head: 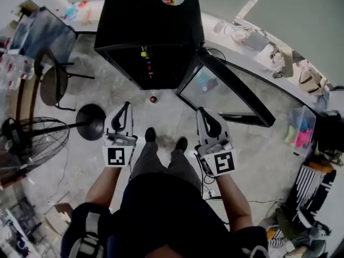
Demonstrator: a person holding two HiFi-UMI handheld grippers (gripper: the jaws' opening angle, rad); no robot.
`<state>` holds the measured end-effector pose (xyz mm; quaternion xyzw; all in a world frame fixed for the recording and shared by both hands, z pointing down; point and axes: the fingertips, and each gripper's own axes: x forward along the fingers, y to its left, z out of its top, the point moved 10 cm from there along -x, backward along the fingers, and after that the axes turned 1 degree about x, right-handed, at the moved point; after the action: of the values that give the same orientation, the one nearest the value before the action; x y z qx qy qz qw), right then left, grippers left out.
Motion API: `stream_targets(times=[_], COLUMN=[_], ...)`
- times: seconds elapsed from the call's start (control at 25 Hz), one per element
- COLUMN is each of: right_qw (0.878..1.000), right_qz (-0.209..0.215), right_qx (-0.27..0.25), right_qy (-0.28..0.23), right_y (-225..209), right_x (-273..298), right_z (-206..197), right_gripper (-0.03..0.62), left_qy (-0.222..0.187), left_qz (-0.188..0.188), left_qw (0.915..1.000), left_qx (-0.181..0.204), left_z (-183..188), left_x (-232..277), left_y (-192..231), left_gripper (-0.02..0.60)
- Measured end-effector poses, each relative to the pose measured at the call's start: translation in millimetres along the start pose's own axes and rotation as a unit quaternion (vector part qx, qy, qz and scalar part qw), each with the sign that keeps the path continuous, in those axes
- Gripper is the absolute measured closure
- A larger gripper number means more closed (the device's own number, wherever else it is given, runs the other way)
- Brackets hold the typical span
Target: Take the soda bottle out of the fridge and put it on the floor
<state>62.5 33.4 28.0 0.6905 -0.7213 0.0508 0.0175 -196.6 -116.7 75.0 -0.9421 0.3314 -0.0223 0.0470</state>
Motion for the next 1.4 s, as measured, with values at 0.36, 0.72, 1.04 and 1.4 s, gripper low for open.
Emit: stream_targets(times=[0.36, 0.72, 1.04, 1.4], right_qw=[1.0, 0.999, 0.999, 0.999], right_qz=[-0.03, -0.047, -0.049, -0.046], right_qx=[-0.007, -0.01, -0.012, -0.019], right_qy=[-0.008, 0.005, 0.017, 0.016], right_y=[-7, -8, -6, -14], right_x=[-21, -24, -32, -31], right_z=[28, 34, 37, 38], right_gripper=[0.576, 0.576, 0.576, 0.577], left_qy=[-0.02, -0.02, -0.018, -0.024], left_qz=[0.013, 0.008, 0.006, 0.012], left_qw=[0.9997, 0.9997, 0.9998, 0.9996], left_qx=[-0.001, -0.011, -0.011, -0.011], left_z=[41, 54, 59, 65], left_x=[0, -7, -14, -8], left_y=[-2, -6, -12, -18], left_gripper=[0.558, 0.558, 0.558, 0.558])
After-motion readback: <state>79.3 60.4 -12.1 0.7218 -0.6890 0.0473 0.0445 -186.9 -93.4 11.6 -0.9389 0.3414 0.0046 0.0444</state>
